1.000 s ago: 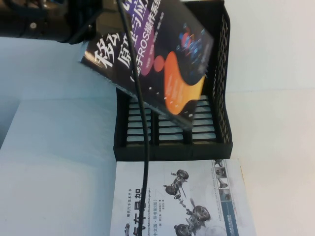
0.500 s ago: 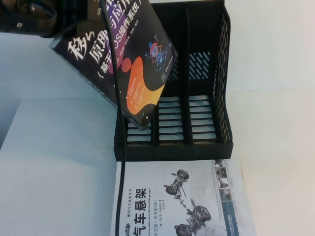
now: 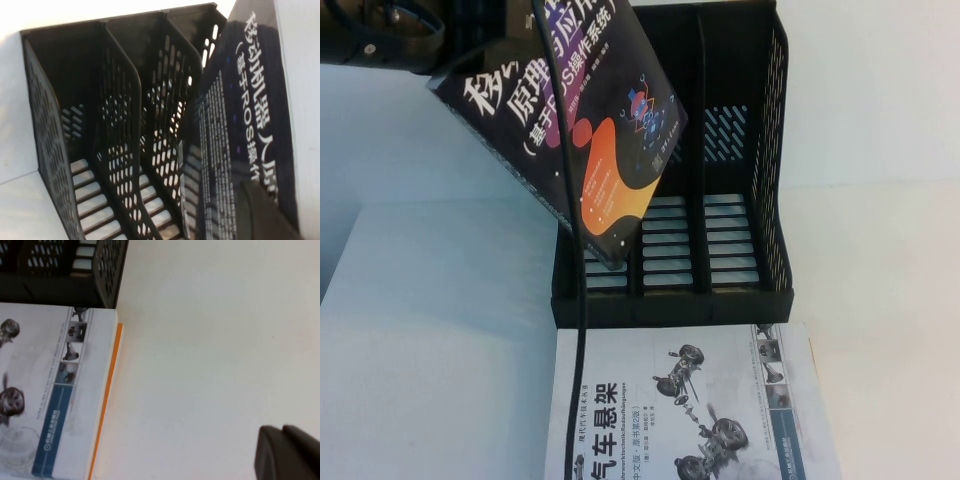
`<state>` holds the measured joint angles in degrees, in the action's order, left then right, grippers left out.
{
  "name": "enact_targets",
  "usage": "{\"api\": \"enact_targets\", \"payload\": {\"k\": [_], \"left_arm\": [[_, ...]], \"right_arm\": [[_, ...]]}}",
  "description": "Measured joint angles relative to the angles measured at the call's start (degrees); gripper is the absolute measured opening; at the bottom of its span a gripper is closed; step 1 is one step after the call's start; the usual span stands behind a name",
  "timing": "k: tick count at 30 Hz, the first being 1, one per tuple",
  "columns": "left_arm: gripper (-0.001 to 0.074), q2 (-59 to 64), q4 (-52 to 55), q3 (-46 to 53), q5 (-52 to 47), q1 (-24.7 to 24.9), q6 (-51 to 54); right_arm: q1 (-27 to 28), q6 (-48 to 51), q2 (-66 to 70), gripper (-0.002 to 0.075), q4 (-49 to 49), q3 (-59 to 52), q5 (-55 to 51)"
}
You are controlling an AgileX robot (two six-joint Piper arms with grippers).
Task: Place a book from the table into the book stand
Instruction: Place the book on the book shelf
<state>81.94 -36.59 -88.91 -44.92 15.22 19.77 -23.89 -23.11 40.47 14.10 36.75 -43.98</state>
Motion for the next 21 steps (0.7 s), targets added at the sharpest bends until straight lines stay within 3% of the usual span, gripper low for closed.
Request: {"api": "enact_targets", "payload": {"k": [21], "left_arm": [[0.0112, 9.21, -9.65, 0.00, 6.05, 0.00, 0.00]], "right_arm": [[0.00, -0.48, 0.00, -0.0002, 0.00, 0.00, 0.04]]}}
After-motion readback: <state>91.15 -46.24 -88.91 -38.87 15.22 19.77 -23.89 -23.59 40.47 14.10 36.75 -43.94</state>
